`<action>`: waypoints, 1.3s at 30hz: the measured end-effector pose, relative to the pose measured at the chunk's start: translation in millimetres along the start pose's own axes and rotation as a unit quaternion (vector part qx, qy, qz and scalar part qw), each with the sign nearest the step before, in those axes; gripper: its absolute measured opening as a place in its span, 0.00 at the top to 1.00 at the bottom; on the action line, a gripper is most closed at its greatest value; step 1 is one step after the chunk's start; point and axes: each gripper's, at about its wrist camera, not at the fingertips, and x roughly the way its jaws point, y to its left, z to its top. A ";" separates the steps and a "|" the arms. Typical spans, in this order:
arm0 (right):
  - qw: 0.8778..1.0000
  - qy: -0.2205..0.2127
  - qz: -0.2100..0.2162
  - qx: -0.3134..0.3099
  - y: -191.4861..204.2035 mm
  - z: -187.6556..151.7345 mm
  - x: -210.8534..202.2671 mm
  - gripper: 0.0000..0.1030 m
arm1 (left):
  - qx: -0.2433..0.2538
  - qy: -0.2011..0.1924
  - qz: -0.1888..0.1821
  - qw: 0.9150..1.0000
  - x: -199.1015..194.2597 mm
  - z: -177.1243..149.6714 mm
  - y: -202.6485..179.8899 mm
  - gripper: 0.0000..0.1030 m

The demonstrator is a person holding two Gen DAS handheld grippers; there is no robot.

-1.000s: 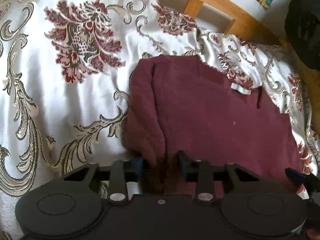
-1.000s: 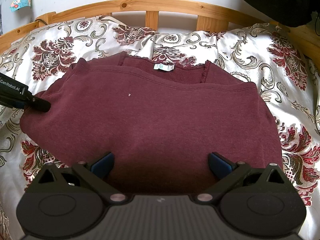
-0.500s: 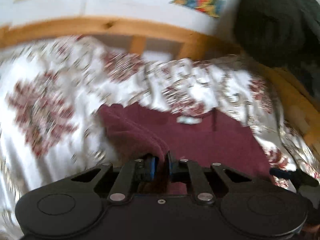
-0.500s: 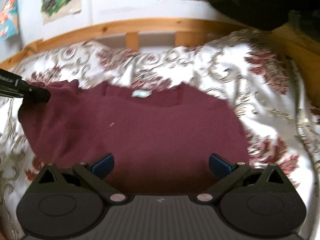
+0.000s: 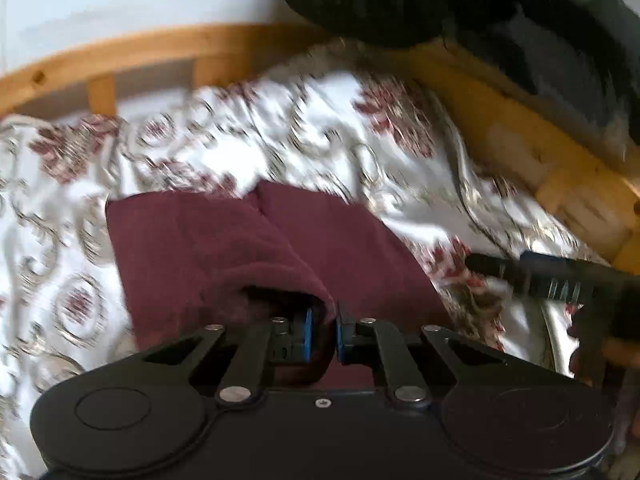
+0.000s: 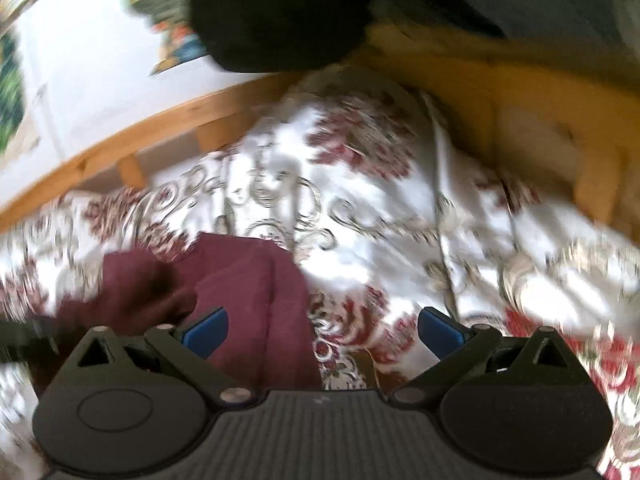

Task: Fold small clothes
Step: 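Grasp the side edge of the maroon shirt with the left tool and lift, then fold the lifted shirt side over with the left tool while the right tool grasps the shirt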

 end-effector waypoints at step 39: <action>0.984 0.041 0.125 0.118 -5.2 -7.0 31.6 0.00 | -0.005 0.048 -0.047 0.998 -46.5 -33.4 -14.7 0.01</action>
